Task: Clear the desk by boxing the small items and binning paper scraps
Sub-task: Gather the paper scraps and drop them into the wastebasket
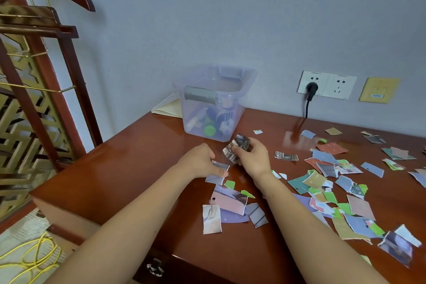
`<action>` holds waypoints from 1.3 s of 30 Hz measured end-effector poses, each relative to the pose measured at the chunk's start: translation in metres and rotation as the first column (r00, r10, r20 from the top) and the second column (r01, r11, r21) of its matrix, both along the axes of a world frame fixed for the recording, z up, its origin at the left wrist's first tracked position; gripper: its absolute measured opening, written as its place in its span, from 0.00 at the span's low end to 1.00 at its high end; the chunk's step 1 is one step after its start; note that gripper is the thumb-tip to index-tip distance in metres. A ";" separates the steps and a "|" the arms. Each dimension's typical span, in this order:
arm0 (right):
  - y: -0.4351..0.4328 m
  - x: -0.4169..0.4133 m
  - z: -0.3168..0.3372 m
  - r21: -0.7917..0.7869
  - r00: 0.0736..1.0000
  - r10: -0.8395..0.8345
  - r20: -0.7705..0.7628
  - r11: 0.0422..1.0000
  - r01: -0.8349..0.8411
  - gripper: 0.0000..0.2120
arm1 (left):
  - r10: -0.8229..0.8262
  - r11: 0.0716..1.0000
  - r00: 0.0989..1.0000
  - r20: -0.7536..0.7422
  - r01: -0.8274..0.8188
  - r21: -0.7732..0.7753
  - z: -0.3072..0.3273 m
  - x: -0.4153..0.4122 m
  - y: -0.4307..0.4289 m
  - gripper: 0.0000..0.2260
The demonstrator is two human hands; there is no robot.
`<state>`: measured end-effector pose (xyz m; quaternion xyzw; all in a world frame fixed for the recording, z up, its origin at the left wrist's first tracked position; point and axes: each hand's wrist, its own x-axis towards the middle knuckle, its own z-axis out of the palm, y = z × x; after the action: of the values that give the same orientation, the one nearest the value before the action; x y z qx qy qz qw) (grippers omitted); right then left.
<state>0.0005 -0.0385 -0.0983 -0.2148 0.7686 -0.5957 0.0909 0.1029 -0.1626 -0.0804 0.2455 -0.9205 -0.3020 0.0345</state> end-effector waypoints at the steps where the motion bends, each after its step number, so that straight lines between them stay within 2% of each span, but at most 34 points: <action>1: 0.001 0.001 0.001 -0.042 0.999 -0.007 0.035 0.999 0.009 0.04 | 0.007 1.000 1.000 0.002 -0.007 0.001 0.000 0.001 0.000 0.29; 6: 0.002 0.009 0.012 -0.089 0.993 0.041 0.114 0.996 -0.031 0.04 | 0.012 1.000 0.997 0.081 -0.013 0.008 0.004 -0.002 0.000 0.34; 12: 0.003 0.017 0.019 0.037 0.987 0.092 0.129 0.995 -0.098 0.04 | 0.063 0.997 0.995 0.077 -0.065 0.029 -0.003 -0.003 -0.002 0.38; 14: 0.004 0.020 0.022 0.076 0.986 0.109 0.124 0.990 -0.119 0.05 | 0.076 0.996 0.992 0.100 -0.080 0.044 -0.002 -0.003 -0.003 0.35; 17: 0.007 0.025 0.025 0.091 0.983 0.139 0.121 0.985 -0.150 0.06 | 0.083 0.996 0.992 0.097 -0.087 0.036 -0.001 0.000 -0.002 0.24; 22: 0.015 0.035 0.034 0.092 0.976 0.166 0.143 0.979 -0.180 0.05 | 0.073 0.988 0.995 -0.067 -0.063 0.138 -0.007 0.009 0.000 0.21; 25: 0.019 0.041 0.044 0.195 0.960 0.202 0.194 0.951 -0.240 0.07 | 0.218 0.913 0.955 -0.203 -0.126 0.387 -0.005 0.016 0.001 0.14; 28: 0.020 0.047 0.054 0.332 0.941 0.262 0.216 0.886 -0.323 0.07 | 0.359 0.764 0.913 -0.194 -0.168 0.623 0.001 0.024 0.005 0.05; 30: 0.020 0.053 0.058 0.382 0.931 0.301 0.208 0.851 -0.361 0.05 | 0.396 0.695 0.903 -0.166 -0.176 0.698 0.004 0.028 0.008 0.05; 33: 0.022 0.062 0.060 0.355 0.914 0.338 0.223 0.845 -0.399 0.05 | 0.419 0.568 0.896 -0.146 -0.133 0.812 0.008 0.033 0.018 0.08; 35: 0.024 0.067 0.060 0.306 0.915 0.348 0.207 0.865 -0.398 0.05 | 0.410 0.548 0.897 -0.162 -0.101 0.830 0.010 0.037 0.025 0.11; 37: 0.026 0.071 0.058 0.285 0.930 0.335 0.153 0.886 -0.366 0.05 | 0.385 0.576 0.902 -0.194 -0.071 0.814 0.012 0.040 0.031 0.14; 39: 0.030 0.075 0.057 0.255 0.929 0.346 0.131 0.894 -0.369 0.10 | 0.375 0.613 0.901 -0.218 -0.064 0.788 0.011 0.044 0.036 0.13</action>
<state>0.0760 -0.0086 -0.0408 -0.3131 0.7868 -0.4643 0.2593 0.1470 -0.1269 -0.0694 0.2897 -0.6446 -0.6947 0.1340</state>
